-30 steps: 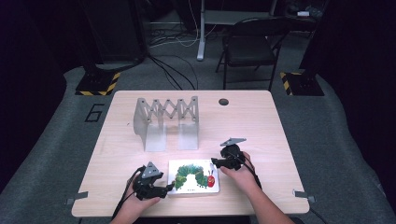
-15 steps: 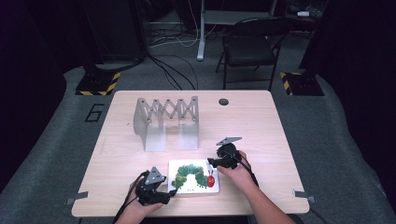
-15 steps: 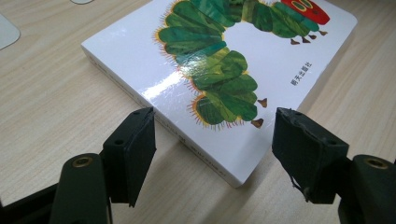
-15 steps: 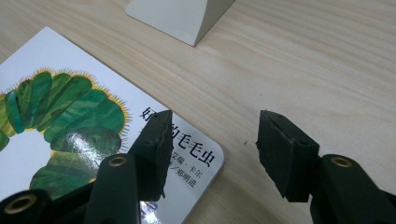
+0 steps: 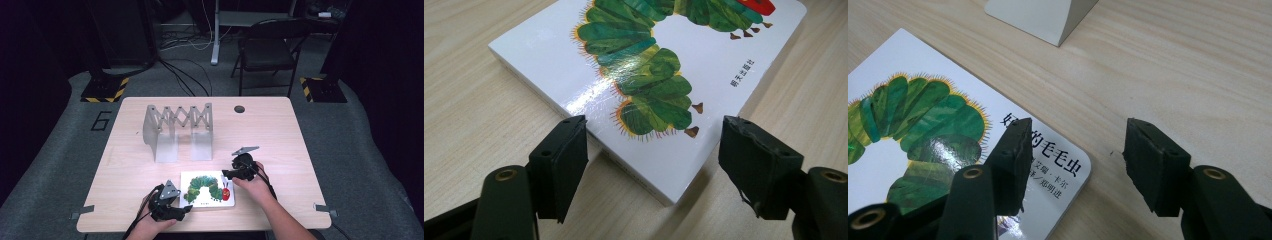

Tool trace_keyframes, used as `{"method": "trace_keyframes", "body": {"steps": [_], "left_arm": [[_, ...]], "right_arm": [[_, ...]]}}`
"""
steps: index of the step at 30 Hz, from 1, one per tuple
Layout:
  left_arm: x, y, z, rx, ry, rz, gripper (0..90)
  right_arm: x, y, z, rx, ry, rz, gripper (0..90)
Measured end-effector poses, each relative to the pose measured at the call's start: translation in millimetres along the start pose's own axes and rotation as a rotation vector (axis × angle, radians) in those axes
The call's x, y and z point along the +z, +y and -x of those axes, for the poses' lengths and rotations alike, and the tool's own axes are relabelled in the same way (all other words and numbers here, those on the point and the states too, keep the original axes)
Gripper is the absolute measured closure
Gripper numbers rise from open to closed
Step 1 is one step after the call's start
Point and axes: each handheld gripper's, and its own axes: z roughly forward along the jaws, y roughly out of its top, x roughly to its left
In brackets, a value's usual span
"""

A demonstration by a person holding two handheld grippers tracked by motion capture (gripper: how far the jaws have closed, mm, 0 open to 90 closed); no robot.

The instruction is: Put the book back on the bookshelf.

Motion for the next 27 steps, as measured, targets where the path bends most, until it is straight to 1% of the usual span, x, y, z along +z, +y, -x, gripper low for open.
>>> {"method": "trace_keyframes", "body": {"steps": [1, 2, 3, 4, 5, 6, 7, 9, 10, 11, 12, 13, 14, 15, 16, 17, 18, 19, 20, 21, 22, 23, 24, 25, 26, 27], "left_arm": [[1.0, -0.1, -0.3, 0.002, 0.004, 0.005, 26.4], [0.9, 0.3, -0.8, 0.001, -0.004, -0.005, 25.4], [2.1, 0.1, 0.0, -0.006, -0.001, -0.001, 24.5], [2.5, 0.5, -0.4, 0.000, 0.005, 0.001, 23.7], [3.2, 0.6, 0.0, -0.002, 0.011, 0.005, 23.7], [4.0, 0.6, 0.7, -0.015, 0.006, 0.006, 23.7], [4.6, 1.1, 0.6, -0.013, 0.006, 0.005, 23.7], [6.2, 2.0, 0.0, -0.009, 0.014, 0.008, 23.6], [6.5, 2.7, 0.0, -0.016, 0.008, 0.000, 23.5], [8.4, 2.8, 0.8, -0.022, 0.022, 0.013, 23.5], [8.5, 3.6, 0.0, -0.019, 0.011, 0.007, 23.4], [9.9, 3.9, 0.1, -0.021, 0.014, 0.014, 23.4], [11.0, 4.4, -0.2, -0.021, 0.020, 0.018, 23.4], [12.4, 4.7, -0.3, -0.032, 0.018, 0.020, 23.3], [13.6, 5.3, -0.6, -0.035, 0.017, 0.018, 23.1], [15.0, 5.7, -0.3, -0.029, 0.026, 0.023, 22.8], [15.9, 6.1, 0.6, -0.032, 0.016, 0.020, 22.7], [16.8, 6.8, 0.4, -0.010, 0.026, 0.019, 22.5], [18.4, 7.0, 0.8, -0.005, 0.033, 0.027, 22.4], [19.8, 7.0, 0.7, 0.003, 0.038, 0.039, 22.3], [20.3, 7.3, 0.5, 0.004, 0.032, 0.039, 22.3], [20.4, 7.6, 0.7, 0.007, 0.033, 0.036, 22.4], [20.9, 7.3, 2.1, 0.004, 0.037, 0.036, 22.2], [20.6, 6.9, 2.4, 0.014, 0.034, 0.032, 21.8], [21.4, 6.2, 3.4, 0.024, 0.044, 0.041, 21.5], [21.5, 5.8, 4.6, 0.031, 0.053, 0.038, 21.3]], "right_arm": [[0.1, 0.0, 0.2, -0.004, 0.001, -0.002, 45.0], [0.5, -0.2, -0.2, 0.002, 0.003, -0.003, 45.0], [0.5, 0.1, -1.0, 0.011, 0.006, -0.012, 45.0], [1.0, 0.0, -1.0, 0.011, 0.004, -0.013, 45.0], [1.4, 0.1, -0.4, 0.008, 0.006, -0.013, 45.0], [1.5, 0.1, 0.5, 0.000, 0.002, -0.013, 44.9], [1.7, 0.1, 0.9, 0.001, 0.001, -0.012, 44.9], [1.9, 0.6, 1.4, 0.011, 0.001, -0.010, 44.9], [1.8, 0.4, 2.2, 0.010, 0.003, -0.011, 44.9], [1.9, 0.6, 2.3, 0.020, 0.005, -0.011, 44.9], [2.1, 0.7, 3.3, 0.018, 0.004, -0.011, 44.9], [2.0, 0.7, 3.7, 0.029, 0.005, -0.013, 44.9], [2.9, 0.8, 5.0, 0.025, 0.002, -0.002, 44.9], [2.5, 1.0, 5.6, 0.034, 0.001, -0.009, 44.9], [3.0, 1.0, 7.0, 0.029, 0.002, -0.003, 44.8], [2.8, 1.0, 6.6, 0.049, 0.003, -0.008, 44.7], [2.8, 1.2, 7.6, 0.051, 0.005, -0.008, 44.7], [2.7, 1.2, 8.6, 0.050, 0.002, -0.009, 44.6], [3.0, 1.4, 8.8, 0.057, 0.001, -0.005, 44.4], [3.4, 1.2, 10.1, 0.048, 0.001, -0.002, 44.1], [3.3, 1.3, 10.0, 0.061, 0.007, -0.007, 44.1], [3.1, 1.2, 10.9, 0.058, 0.008, -0.009, 44.0], [3.2, 1.3, 11.0, 0.064, 0.009, -0.008, 43.8], [3.1, 1.1, 11.1, 0.071, 0.013, -0.010, 43.7], [3.3, 0.9, 12.3, 0.060, 0.014, -0.006, 43.6], [3.2, 0.7, 12.1, 0.067, 0.013, -0.008, 43.4]]}}
